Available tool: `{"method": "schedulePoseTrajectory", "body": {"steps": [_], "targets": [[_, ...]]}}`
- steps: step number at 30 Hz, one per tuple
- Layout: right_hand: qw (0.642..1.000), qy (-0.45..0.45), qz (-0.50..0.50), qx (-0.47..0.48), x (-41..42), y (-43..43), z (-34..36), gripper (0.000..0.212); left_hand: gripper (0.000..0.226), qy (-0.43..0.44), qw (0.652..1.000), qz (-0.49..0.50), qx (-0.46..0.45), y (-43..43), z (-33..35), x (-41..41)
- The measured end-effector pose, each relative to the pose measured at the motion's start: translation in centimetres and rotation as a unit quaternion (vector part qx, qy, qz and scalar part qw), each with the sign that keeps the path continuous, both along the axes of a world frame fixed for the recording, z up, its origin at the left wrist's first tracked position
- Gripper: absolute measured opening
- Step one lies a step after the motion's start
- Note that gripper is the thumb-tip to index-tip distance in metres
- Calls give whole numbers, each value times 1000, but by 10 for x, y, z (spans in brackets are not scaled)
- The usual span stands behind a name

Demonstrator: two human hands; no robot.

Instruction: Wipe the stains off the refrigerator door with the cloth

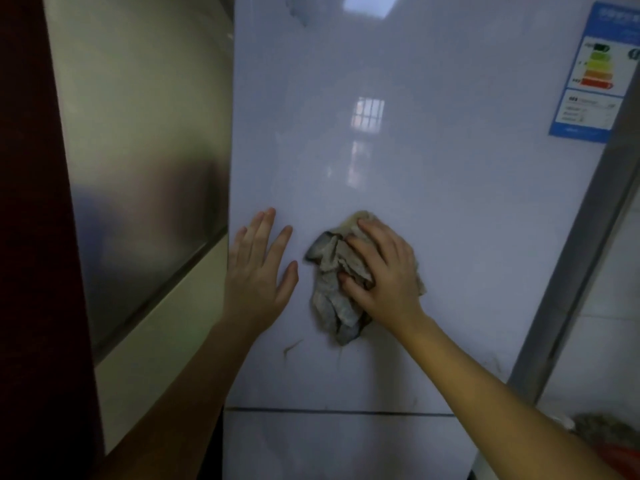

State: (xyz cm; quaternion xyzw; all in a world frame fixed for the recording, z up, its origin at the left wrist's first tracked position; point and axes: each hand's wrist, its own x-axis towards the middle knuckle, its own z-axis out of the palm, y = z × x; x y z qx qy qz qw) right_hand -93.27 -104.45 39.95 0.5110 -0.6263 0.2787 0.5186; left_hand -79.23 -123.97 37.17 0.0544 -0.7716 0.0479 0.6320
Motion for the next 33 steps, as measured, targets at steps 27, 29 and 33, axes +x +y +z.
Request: {"method": "schedulePoseTrajectory", "body": {"steps": [27, 29, 33], "targets": [[974, -167, -7, -154, 18, 14, -16, 44, 53, -4, 1000, -3, 31, 10, 4, 3], [971, -174, 8, -164, 20, 14, -16, 46, 53, -3, 1000, -3, 28, 10, 3, 3], [967, -179, 5, -184, 19, 11, -16, 35, 53, 2, 1000, -3, 21, 9, 3, 2]]}}
